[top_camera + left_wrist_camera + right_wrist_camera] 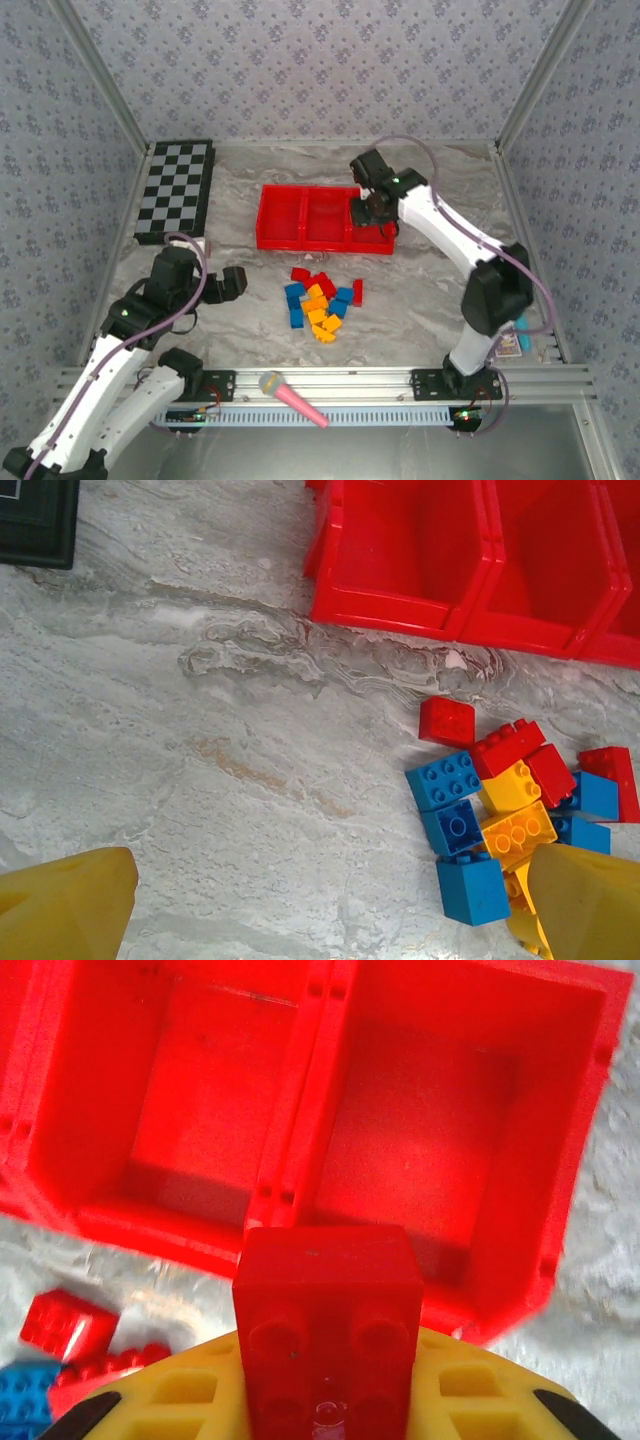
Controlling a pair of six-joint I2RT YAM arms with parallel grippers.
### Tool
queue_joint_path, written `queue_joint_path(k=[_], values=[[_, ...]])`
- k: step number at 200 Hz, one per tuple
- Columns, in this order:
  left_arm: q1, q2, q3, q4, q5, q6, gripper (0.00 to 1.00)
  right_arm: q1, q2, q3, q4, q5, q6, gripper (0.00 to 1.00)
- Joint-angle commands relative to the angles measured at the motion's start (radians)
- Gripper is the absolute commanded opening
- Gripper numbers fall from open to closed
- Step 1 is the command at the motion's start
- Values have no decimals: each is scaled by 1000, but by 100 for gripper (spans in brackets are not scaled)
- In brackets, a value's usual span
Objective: Sort the legos into containers by color
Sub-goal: Place the lego in the container, then pick up the lego from the center of the table.
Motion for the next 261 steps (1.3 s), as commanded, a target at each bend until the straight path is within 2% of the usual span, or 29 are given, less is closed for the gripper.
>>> queue_joint_path(k=[1,33,76,104,149,175,203,229,261], values=[[-11,1,25,-3,2,12,100,-23,138,87,-73,7,-51,24],[-19,-4,25,-4,-12,9,100,-58,213,133,-65,5,-55,30],[-26,3,26,-7,-22,9,100,-72,206,101,-55,22,-57,64],[-27,13,34,-14,-39,8,100,-74,133,51,-29,20,-42,73],[-58,28,37,-21,-90,7,100,-74,-99,-106,20,9,33,78],[-81,56,31,-17,-95,-3,100,-54,-289,-303,86,-24,152,75],[-105,97,42,-31,-98,9,100,36,-454,-527,156,5,306,71],[-115,117,49,-39,-85,21,100,148,-485,-633,178,69,454,72],[-127,119,43,-27,-77,23,100,228,-415,-667,201,138,575,74]])
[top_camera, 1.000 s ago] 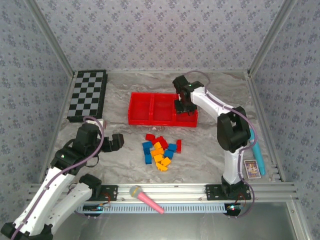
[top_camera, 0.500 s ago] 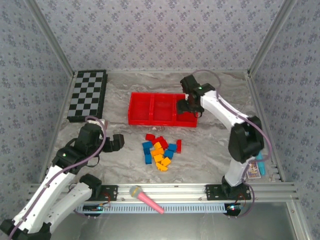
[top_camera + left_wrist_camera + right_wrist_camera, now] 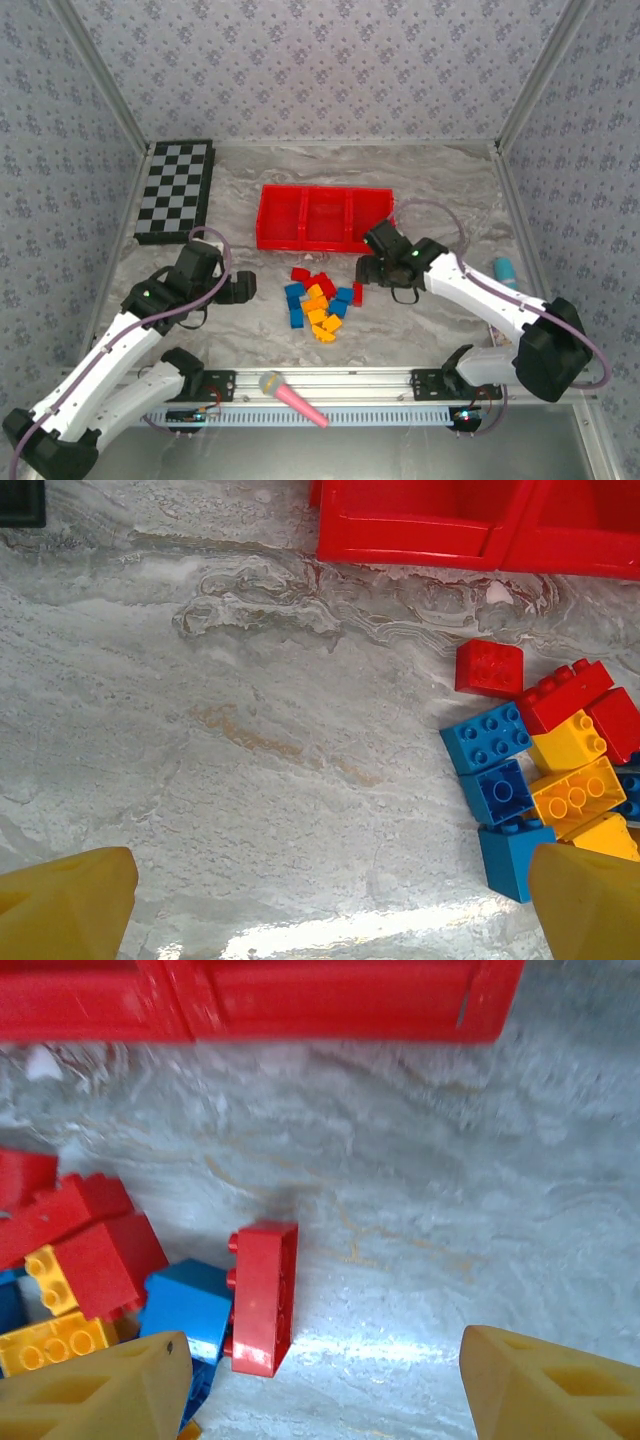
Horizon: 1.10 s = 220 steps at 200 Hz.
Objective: Sort the legos into containers by color
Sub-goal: Pick up the lego from the center of the table.
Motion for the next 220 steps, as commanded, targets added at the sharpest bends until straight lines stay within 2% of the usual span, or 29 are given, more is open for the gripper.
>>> queue_joint_path(k=[1,39,103,169,220], values=[[-12,-7,35,-15,6,19,100,40,49,-11,40,90,159,74],[-41,-13,35,-20,-27,10,100,87,188,47,53,156,212,73],[-119,-18,31,-27,-73,-1,100,96,376,158,76,158,205,71],[-129,-26,30,-24,-78,-1,100,107,433,173,58,170,187,54],[-134,-26,30,-26,-84,-4,100,99,437,134,85,145,185,47]])
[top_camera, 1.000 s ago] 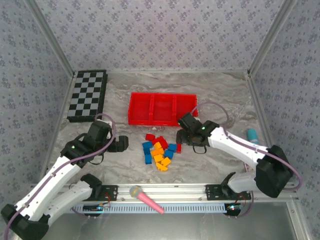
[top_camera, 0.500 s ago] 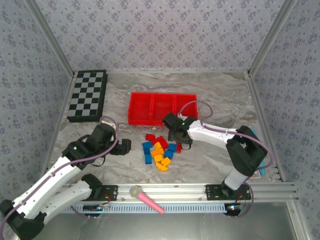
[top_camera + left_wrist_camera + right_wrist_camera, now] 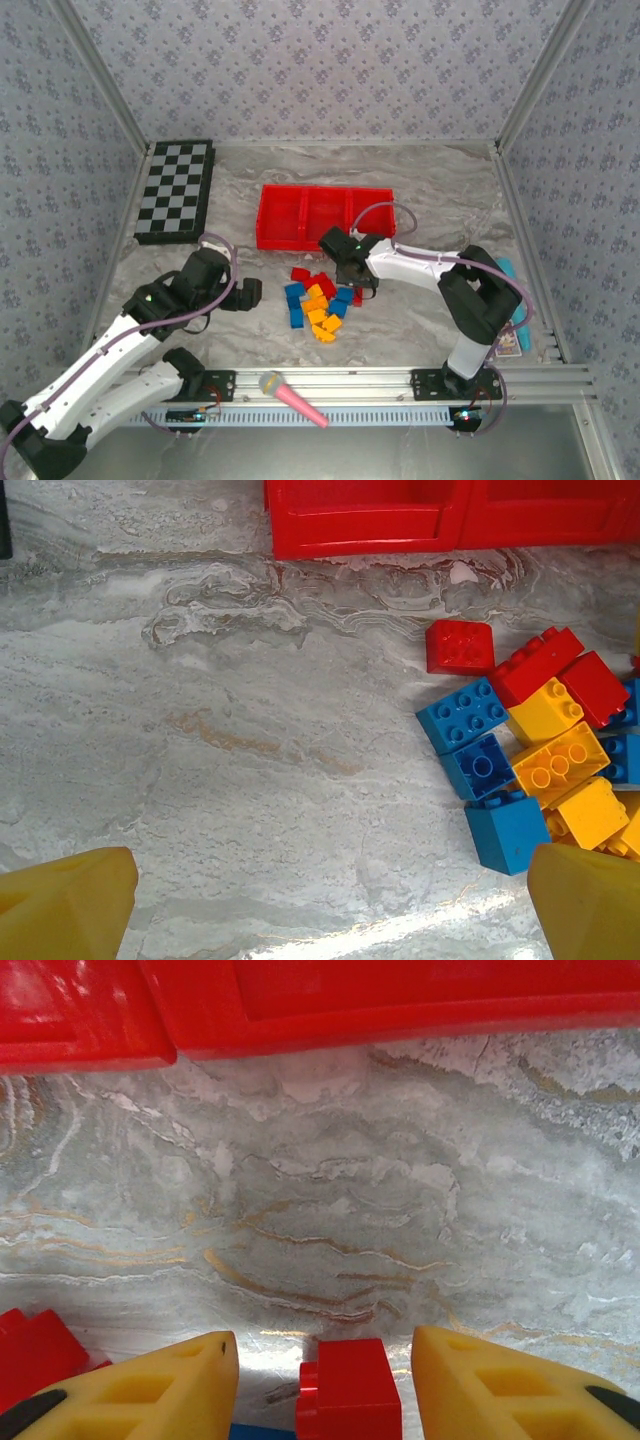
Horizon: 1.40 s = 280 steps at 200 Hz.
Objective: Sort the legos into containers by color
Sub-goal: Pick up the lego from the center of the table, then place the lego in the container.
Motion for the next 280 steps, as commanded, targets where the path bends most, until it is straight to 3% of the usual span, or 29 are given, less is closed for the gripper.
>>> queue_joint_path(k=[1,42,106,147,177,218,280], values=[[-9,-10,30,-18,-23,-7,100,-3,12,-23,-7,8,3,47],[-13,-12,29,-20,-33,-11,100,-5,-1,-57,0,-5,-2,40],[-17,-19,30,-23,-35,-15,100,-18,-85,-56,0,-57,-44,17],[-23,-17,30,-18,-25,-12,100,-34,-192,70,-109,-11,-175,16],[-26,2,31,-14,15,-9,100,-121,-224,188,-94,-52,-357,18],[-36,68,52,-32,45,-1,100,-284,-135,291,-16,-149,-539,16],[-100,33,43,-24,19,-16,100,-421,130,508,-34,-234,-688,13]])
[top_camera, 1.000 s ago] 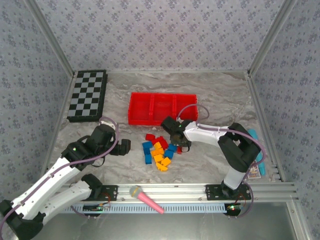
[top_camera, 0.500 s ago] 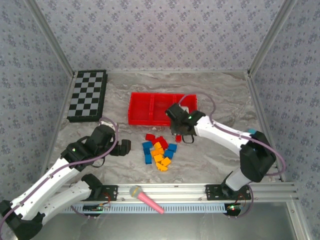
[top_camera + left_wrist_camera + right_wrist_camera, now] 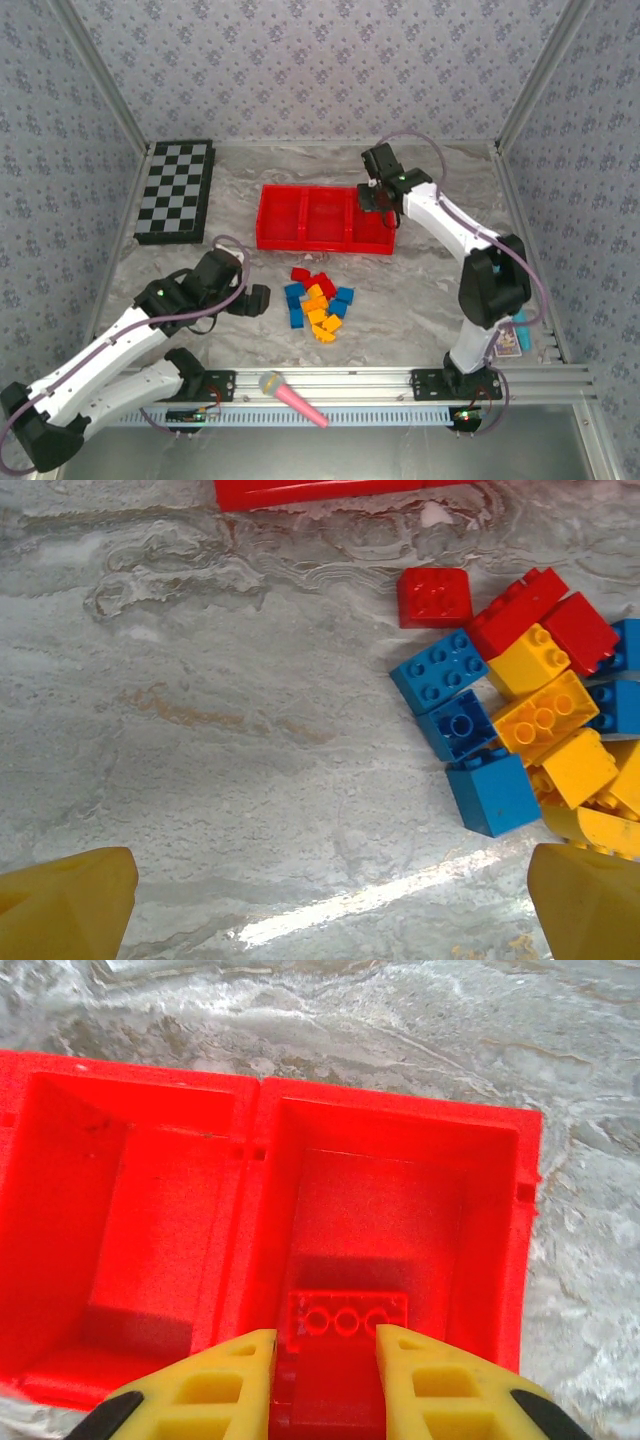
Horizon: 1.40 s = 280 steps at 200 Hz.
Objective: Sort the legos into containers by color
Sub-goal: Place the lego in the container, then rotate the legos at the center of the table.
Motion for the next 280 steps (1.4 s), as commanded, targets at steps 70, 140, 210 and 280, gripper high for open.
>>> queue_joint_path(k=[70,140,210,280], values=[[-77,-24,-2,54,2,-19,100,-67,225,204,-56,-73,-100,20],[-99,15,-40,148,47,-55,100,-51,97,117,-62,-28,-80,68],[-246,298,89,180,-37,-106,100,-57,-304,-263,-63,-38,-1,84],[-327,663,312,254,-8,-151,94,-130,-678,-578,-76,-108,90,87]])
